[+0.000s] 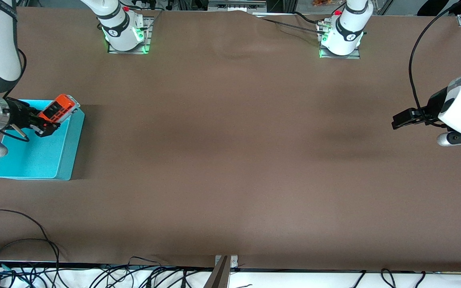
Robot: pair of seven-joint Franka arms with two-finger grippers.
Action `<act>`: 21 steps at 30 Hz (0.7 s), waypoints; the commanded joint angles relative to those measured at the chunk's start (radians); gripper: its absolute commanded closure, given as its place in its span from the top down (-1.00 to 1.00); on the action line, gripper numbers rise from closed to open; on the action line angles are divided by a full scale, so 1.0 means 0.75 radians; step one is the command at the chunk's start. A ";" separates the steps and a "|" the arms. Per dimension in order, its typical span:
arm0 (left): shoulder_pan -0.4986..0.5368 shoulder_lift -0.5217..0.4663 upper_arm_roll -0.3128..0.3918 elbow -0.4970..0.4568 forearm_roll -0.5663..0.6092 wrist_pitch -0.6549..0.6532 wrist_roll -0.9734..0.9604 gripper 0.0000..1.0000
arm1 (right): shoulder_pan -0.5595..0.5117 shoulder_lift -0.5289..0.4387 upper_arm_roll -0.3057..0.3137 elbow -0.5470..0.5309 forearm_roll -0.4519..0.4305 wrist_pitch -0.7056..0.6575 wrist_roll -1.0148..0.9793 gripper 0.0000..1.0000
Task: Wind up bus and store in blue box
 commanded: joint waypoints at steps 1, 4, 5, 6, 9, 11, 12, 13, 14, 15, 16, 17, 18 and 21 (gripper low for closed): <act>-0.002 -0.011 0.003 -0.008 -0.036 -0.013 0.023 1.00 | -0.061 -0.082 0.005 -0.092 -0.037 0.016 -0.153 -1.00; -0.002 -0.005 0.005 -0.008 -0.036 -0.013 0.023 1.00 | -0.094 -0.080 0.003 -0.092 -0.061 0.010 -0.263 -1.00; -0.002 -0.002 0.003 -0.006 -0.036 -0.013 0.023 1.00 | -0.098 -0.078 -0.005 -0.088 -0.066 0.006 -0.304 -1.00; -0.002 -0.002 0.003 -0.006 -0.036 -0.013 0.023 1.00 | -0.102 -0.076 -0.022 -0.084 -0.068 0.004 -0.343 -1.00; -0.002 -0.002 0.003 -0.008 -0.036 -0.013 0.023 1.00 | -0.102 -0.072 -0.048 -0.082 -0.068 0.004 -0.405 -1.00; -0.002 -0.002 0.003 -0.008 -0.036 -0.013 0.023 1.00 | -0.102 -0.072 -0.057 -0.082 -0.070 0.004 -0.429 -1.00; -0.002 -0.002 0.003 -0.008 -0.036 -0.013 0.025 1.00 | -0.102 -0.072 -0.061 -0.082 -0.070 0.004 -0.446 -1.00; -0.002 0.000 0.003 -0.006 -0.036 -0.013 0.023 1.00 | -0.100 -0.070 -0.063 -0.082 -0.072 0.004 -0.458 -1.00; -0.002 0.000 0.003 -0.008 -0.036 -0.013 0.023 1.00 | -0.102 -0.068 -0.063 -0.082 -0.074 0.006 -0.466 -1.00; -0.002 0.000 0.003 -0.008 -0.036 -0.013 0.023 1.00 | -0.102 -0.068 -0.063 -0.084 -0.082 0.012 -0.470 -1.00; -0.002 0.000 0.003 -0.008 -0.036 -0.013 0.023 1.00 | -0.102 -0.068 -0.063 -0.090 -0.096 0.020 -0.476 -1.00; -0.002 0.000 0.003 -0.008 -0.036 -0.013 0.023 1.00 | -0.102 -0.068 -0.063 -0.092 -0.108 0.026 -0.491 -1.00; -0.002 0.000 0.003 -0.006 -0.036 -0.013 0.025 1.00 | -0.104 -0.068 -0.063 -0.099 -0.113 0.036 -0.503 -1.00; -0.002 0.002 0.003 -0.008 -0.036 -0.013 0.025 1.00 | -0.114 -0.088 -0.063 -0.158 -0.117 0.096 -0.556 -1.00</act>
